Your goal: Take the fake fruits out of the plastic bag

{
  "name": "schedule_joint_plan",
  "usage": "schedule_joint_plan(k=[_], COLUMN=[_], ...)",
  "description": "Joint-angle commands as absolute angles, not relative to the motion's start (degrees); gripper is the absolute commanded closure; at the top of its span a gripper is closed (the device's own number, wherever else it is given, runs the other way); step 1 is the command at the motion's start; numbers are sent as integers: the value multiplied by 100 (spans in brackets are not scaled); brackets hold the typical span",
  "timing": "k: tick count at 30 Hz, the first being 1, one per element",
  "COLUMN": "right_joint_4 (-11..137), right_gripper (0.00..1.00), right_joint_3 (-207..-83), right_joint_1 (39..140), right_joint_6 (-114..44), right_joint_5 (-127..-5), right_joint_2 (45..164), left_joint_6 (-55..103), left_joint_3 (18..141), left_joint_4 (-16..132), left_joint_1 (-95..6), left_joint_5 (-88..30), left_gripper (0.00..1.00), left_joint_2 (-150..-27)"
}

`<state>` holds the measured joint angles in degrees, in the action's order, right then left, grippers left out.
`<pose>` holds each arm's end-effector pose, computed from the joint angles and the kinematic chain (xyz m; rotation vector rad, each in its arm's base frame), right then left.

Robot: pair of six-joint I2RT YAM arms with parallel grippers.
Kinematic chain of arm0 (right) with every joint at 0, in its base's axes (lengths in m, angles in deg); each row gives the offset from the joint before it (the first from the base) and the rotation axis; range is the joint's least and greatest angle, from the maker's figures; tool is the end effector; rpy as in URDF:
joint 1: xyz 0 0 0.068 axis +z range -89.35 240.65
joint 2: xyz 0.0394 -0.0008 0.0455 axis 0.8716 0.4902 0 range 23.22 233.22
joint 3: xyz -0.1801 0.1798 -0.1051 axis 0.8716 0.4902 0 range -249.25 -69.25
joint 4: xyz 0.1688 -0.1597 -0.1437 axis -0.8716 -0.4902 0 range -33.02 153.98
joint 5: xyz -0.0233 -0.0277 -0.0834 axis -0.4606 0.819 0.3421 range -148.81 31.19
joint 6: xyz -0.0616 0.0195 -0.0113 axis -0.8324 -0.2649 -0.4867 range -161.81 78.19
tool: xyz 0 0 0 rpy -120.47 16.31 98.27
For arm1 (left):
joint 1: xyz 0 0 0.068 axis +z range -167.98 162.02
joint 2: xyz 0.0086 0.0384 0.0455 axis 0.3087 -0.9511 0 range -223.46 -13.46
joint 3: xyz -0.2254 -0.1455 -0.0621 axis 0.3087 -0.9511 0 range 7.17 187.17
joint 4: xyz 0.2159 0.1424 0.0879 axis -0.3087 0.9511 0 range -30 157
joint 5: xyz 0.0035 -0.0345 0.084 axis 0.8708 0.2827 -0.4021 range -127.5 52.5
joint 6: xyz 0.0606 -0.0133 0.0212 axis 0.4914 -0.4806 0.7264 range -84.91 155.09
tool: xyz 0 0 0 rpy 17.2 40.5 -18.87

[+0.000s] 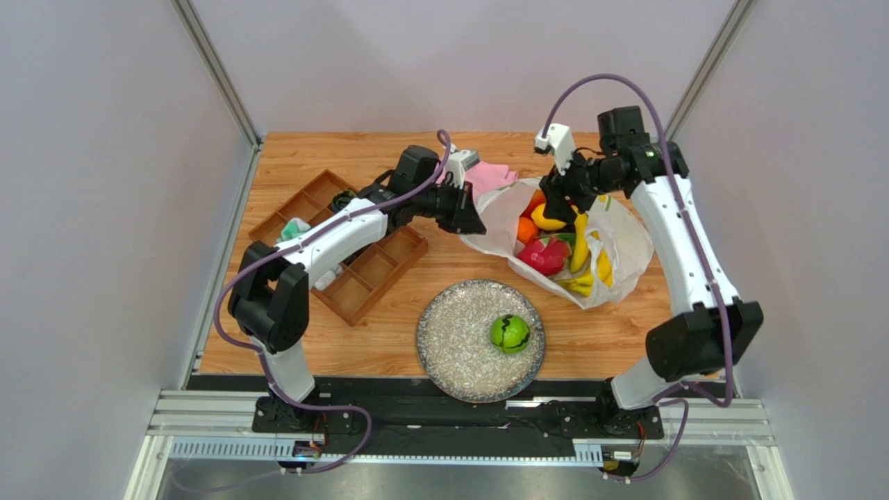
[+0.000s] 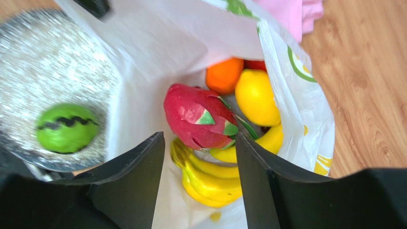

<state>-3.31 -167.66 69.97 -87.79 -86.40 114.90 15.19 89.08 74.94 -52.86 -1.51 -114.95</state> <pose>0.3271 0.0780 0.3654 -1.2952 2.1265 0.3739 0.3364 -0.2714 0.2795 0.6808 2.2017 -1.2046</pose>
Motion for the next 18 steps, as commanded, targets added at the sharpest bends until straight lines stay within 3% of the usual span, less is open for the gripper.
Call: schedule_joint_plan(k=[1, 10, 15, 18], right_joint_4=[-361, 368, 922, 695], right_gripper=[41, 28, 13, 9], right_joint_3=[-17156, -15374, -15029, -15318], right_joint_1=[7136, 7541, 7550, 7471], right_joint_6=[-7663, -8662, -9155, -9392], right_joint_5=[-9660, -8431, -7413, -7163], right_joint_2=[10822, 10408, 10908, 11462], left_joint_6=[1409, 1347, 1435, 1505], left_joint_3=[9181, 9093, 8944, 8873], left_joint_4=[7300, 7292, 7318, 7362], left_joint_1=[-5323, -5323, -5323, -5323], left_joint_5=[-24, -50, -102, -94], left_gripper=[100, 100, 100, 100], left_joint_2=[-11550, -11524, -11384, -11339])
